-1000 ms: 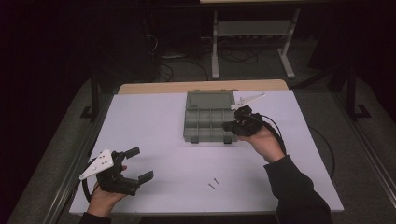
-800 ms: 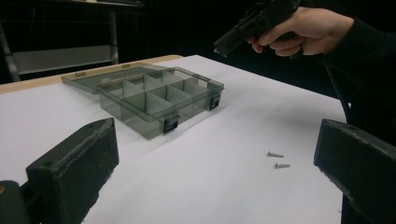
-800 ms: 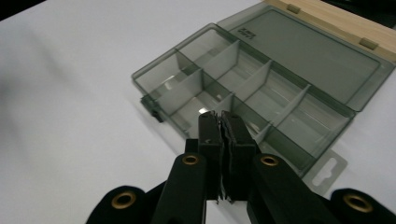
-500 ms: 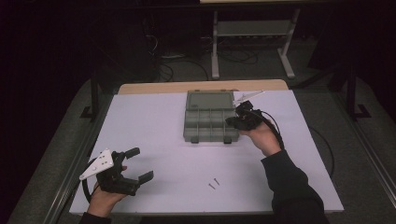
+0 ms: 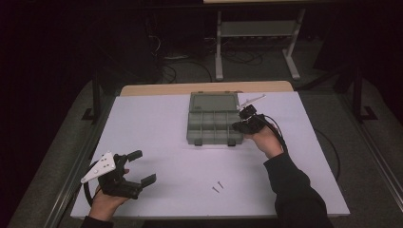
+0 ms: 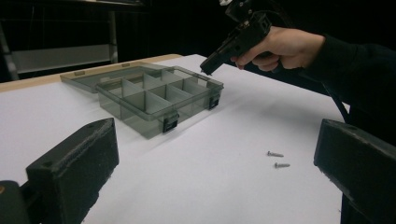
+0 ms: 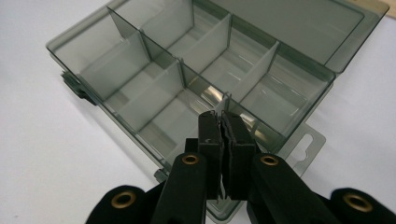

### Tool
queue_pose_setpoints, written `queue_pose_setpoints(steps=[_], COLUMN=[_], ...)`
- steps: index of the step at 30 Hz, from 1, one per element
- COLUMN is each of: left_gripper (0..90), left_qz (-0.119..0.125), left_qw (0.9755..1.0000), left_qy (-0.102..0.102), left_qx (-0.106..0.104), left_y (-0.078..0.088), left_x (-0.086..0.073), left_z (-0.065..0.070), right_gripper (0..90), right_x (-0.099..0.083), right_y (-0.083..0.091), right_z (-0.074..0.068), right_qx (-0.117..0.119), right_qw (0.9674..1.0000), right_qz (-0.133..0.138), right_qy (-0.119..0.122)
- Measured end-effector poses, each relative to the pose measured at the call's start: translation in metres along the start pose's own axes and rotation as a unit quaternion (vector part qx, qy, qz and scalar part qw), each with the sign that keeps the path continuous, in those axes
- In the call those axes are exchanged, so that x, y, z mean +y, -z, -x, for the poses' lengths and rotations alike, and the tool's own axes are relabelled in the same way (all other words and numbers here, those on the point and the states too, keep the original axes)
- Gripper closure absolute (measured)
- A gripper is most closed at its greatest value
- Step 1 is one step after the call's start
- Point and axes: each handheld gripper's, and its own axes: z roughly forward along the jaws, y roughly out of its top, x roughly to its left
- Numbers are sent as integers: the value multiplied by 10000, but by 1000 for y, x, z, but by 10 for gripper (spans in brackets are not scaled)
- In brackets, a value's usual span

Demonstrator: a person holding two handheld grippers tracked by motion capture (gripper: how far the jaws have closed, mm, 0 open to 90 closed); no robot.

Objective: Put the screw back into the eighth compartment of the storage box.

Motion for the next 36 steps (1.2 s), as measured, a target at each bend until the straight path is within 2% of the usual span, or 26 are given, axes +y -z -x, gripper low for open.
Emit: queue_pose_setpoints(steps=[17,19,23,26,27,28,29,31,32,36], left_gripper=[0,0,0,0,0,0,0,0,0,0], left_qz=[-7,-2,-9,-11,-8,-5,13,18,11,6], left_qw=[10000,10000,10000,10000,10000,10000,10000,10000,10000,10000], left_qy=[23,24,16,18,24,26,38,43,38,29], left_qx=[0,-2,-2,-5,-3,-4,-5,-8,-10,-9], left_y=[0,0,0,0,1,1,1,1,1,1], left_x=[0,0,0,0,0,0,0,0,0,0], left_z=[0,0,0,0,0,0,0,0,0,1], right_gripper=[848,740,634,517,455,271,271,157,131,129], right_x=[-10,-9,-7,-5,-4,-4,-4,-4,-4,-6], right_y=[-18,-16,-9,-3,-1,1,1,4,6,15], right_z=[6,6,4,3,2,1,1,-3,-5,-12], right_qx=[-62,-88,-12,51,111,160,160,121,139,149], right_qw=[9998,9999,10000,9999,9998,9995,9995,9997,9996,9996], right_qz=[-212,-146,19,134,173,241,241,220,233,254], right_qy=[-11,26,-31,-69,-71,-136,-136,-60,-48,-18])
